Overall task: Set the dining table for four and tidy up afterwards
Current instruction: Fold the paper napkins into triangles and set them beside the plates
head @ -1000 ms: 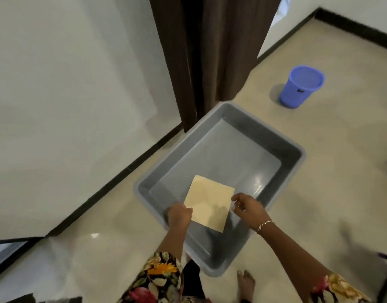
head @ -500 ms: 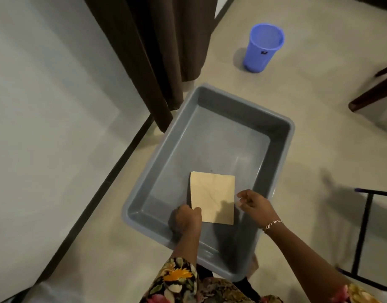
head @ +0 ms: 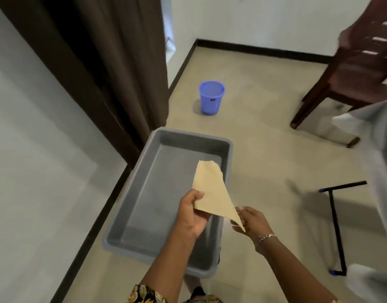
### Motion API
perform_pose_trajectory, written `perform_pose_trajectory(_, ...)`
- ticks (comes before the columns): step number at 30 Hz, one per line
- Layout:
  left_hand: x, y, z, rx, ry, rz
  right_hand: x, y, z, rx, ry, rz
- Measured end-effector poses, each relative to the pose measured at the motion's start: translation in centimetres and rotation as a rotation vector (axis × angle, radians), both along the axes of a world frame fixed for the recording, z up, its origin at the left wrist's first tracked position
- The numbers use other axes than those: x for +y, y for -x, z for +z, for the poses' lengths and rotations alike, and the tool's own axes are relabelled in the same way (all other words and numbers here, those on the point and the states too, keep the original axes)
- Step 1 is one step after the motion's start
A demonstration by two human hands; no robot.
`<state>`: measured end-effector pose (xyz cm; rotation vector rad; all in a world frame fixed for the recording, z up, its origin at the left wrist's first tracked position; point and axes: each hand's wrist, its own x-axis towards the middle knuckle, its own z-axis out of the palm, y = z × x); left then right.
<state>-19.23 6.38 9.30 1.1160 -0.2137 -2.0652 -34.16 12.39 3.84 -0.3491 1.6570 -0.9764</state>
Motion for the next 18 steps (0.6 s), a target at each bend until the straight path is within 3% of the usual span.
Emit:
perform_pose_trajectory(8,12.2,8.9,7.6,0.161,0.142,-0.365,14.4,8.5,5.0,-0.282,0.174,-0.442)
perform_pose_trajectory(18,25.6,25.1,13.4,0.389,0.273,-0.87,32.5,19.8,10.2,-0.314,0.44,-0.879)
